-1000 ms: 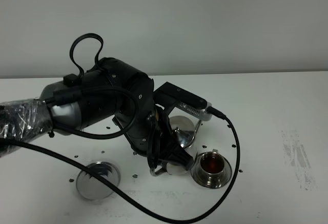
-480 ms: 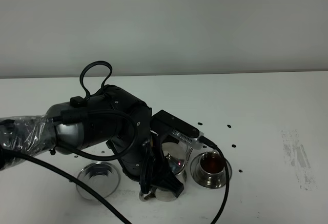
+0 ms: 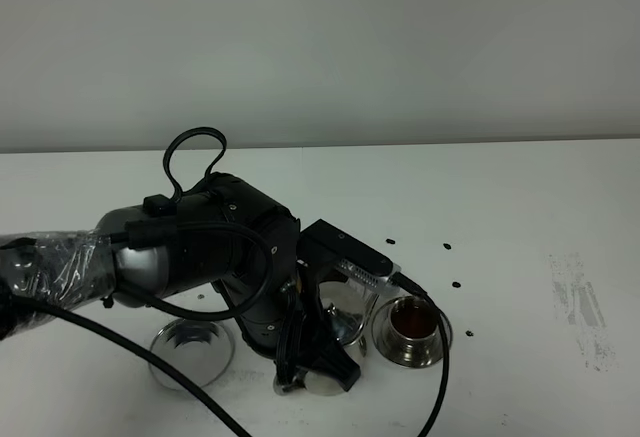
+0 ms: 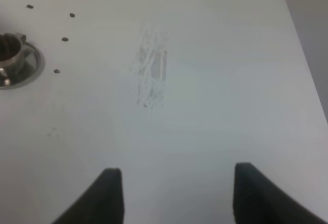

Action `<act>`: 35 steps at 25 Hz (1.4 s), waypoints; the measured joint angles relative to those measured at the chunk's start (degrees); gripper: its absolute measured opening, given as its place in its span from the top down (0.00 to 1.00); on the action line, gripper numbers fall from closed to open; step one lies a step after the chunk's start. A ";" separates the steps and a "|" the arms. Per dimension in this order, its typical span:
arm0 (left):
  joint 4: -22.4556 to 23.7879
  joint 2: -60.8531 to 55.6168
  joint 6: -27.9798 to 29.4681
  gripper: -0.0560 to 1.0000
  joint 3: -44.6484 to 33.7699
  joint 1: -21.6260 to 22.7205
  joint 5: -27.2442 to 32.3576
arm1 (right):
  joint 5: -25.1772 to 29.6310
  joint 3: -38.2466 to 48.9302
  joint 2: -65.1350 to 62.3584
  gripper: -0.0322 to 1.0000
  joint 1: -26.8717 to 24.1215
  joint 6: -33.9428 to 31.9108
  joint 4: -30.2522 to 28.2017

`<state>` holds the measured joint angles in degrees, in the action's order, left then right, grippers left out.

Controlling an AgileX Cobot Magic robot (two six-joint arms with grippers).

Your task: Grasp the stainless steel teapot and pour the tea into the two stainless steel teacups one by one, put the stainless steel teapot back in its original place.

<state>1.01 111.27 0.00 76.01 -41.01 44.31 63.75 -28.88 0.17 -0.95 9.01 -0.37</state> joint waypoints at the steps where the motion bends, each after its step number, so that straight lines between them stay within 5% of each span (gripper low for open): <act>1: 0.00 0.02 0.00 0.70 -0.32 0.00 0.00 | 0.00 0.00 0.00 0.49 0.00 0.00 0.00; 35: 1.70 -5.01 0.31 0.70 -1.60 -0.52 1.11 | 0.00 0.00 0.00 0.49 0.00 0.00 0.00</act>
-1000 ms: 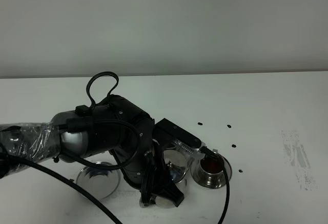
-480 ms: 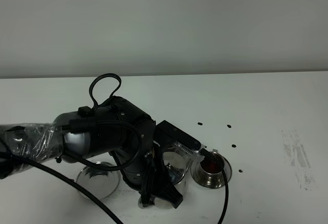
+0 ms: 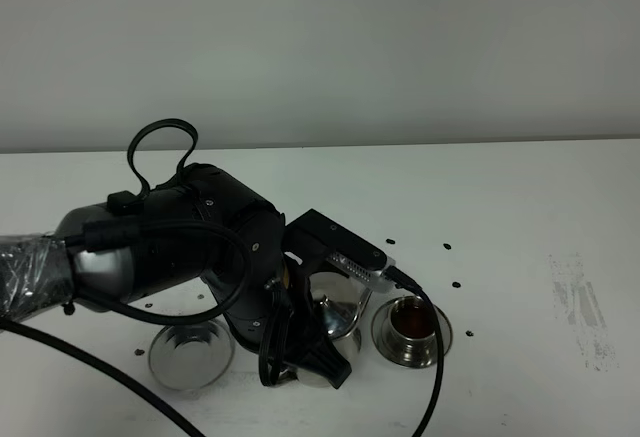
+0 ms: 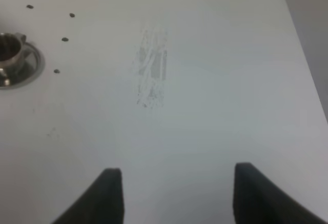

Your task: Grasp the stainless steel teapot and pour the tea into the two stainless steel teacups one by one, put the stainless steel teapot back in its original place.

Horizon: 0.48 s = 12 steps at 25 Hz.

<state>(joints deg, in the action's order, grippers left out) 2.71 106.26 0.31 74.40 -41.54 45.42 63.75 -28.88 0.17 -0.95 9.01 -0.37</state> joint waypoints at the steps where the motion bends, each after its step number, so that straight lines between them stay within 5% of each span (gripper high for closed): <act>1: 0.29 -0.48 0.38 0.70 0.00 0.00 0.06 | 0.00 0.00 0.00 0.49 0.00 0.00 0.00; 12: 8.49 -7.14 12.09 0.70 0.00 7.04 3.43 | 0.00 0.00 0.00 0.49 0.00 0.00 0.00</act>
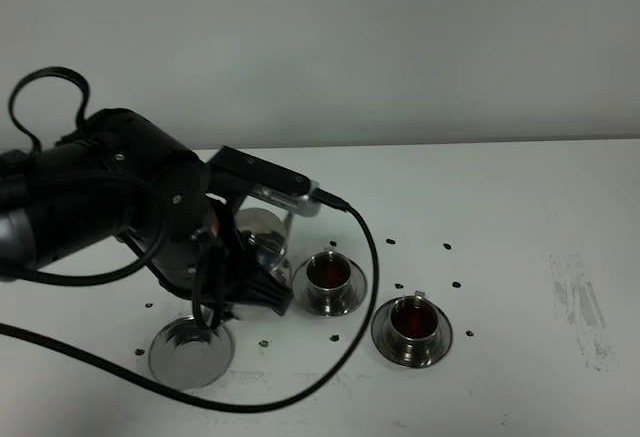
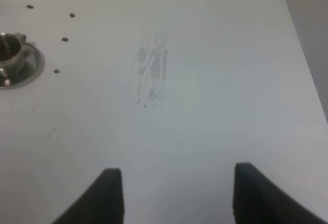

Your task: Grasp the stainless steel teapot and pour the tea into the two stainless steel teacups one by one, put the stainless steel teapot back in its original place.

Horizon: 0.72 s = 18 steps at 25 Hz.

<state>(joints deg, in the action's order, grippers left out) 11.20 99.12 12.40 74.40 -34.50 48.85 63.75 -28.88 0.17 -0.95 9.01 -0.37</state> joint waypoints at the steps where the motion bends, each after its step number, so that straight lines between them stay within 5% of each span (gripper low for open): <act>1: 0.79 -0.57 0.97 0.70 0.00 1.05 0.32 | 0.00 0.00 0.00 0.49 0.00 0.00 0.00; 7: 1.58 -3.07 3.47 0.70 -3.64 5.33 0.79 | 0.00 0.00 0.00 0.49 0.00 -0.06 0.00; 18: 1.14 -4.65 8.42 0.70 -15.25 6.80 -7.61 | 0.00 0.00 0.00 0.49 0.00 -0.01 0.00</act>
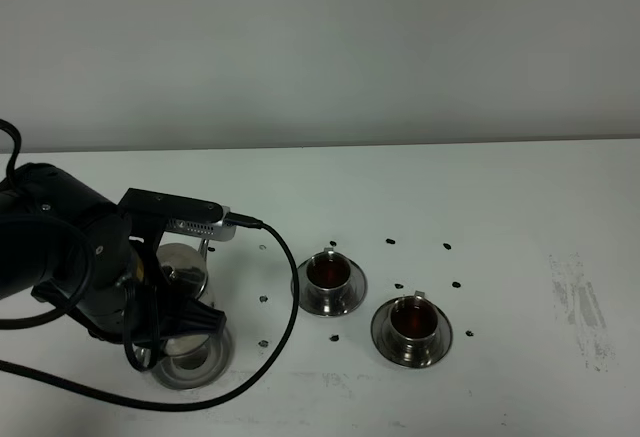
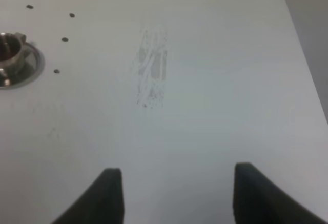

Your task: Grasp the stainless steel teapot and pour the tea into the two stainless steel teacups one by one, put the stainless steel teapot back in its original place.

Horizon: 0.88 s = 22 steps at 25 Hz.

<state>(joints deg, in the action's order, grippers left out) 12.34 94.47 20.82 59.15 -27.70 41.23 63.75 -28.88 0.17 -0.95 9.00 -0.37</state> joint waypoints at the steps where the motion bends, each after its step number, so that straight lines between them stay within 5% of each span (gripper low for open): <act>1: -0.12 0.00 0.20 0.70 -0.71 0.00 -0.81 | 0.00 0.00 0.00 0.49 0.00 0.00 0.00; 22: 0.89 -0.06 0.69 0.70 -7.33 0.00 -10.00 | 0.00 0.00 0.00 0.49 0.00 0.00 0.00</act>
<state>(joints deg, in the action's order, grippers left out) 13.23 94.41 21.51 51.82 -27.70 31.23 63.75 -28.88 0.17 -0.95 9.00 -0.37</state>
